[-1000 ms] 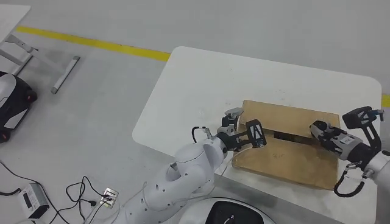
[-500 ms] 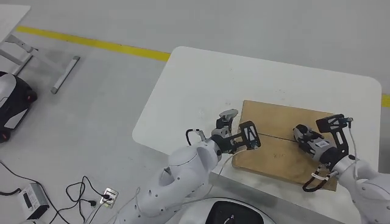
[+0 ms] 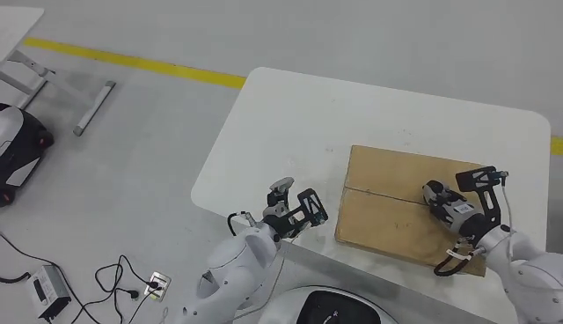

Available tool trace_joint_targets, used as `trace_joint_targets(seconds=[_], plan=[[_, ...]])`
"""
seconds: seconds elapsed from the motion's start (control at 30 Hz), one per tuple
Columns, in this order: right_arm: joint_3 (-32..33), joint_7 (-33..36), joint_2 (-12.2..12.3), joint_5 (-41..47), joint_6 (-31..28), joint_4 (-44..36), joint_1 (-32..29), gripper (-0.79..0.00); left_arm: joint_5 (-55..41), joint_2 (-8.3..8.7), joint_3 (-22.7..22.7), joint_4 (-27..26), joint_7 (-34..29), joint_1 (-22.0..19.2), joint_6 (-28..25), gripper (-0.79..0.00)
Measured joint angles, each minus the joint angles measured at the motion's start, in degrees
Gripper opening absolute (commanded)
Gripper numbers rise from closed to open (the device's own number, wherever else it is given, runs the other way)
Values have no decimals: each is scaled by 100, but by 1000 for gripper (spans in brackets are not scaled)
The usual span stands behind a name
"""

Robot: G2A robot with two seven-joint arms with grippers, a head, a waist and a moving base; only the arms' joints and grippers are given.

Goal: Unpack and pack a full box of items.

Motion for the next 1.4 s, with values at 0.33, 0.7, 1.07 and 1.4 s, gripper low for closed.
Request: trace_joint_targets(seconds=[0.33,0.7,1.07,1.4], plan=[[47,50,-14,37,-78,41,0,-785,32,3,5,173,70,1,-36,0],[180,73,-12,114,-167,38,-82,-785,-325,-75,159,846,156,-477,269,0],[221,96,-26,178,-229,90,-46,-785,-262,-298,794,2513,300,-1786,1102,0],[191,171,-41,158,-295,178,55,-785,169,-443,1143,3152,605,-2273,1814,-785]])
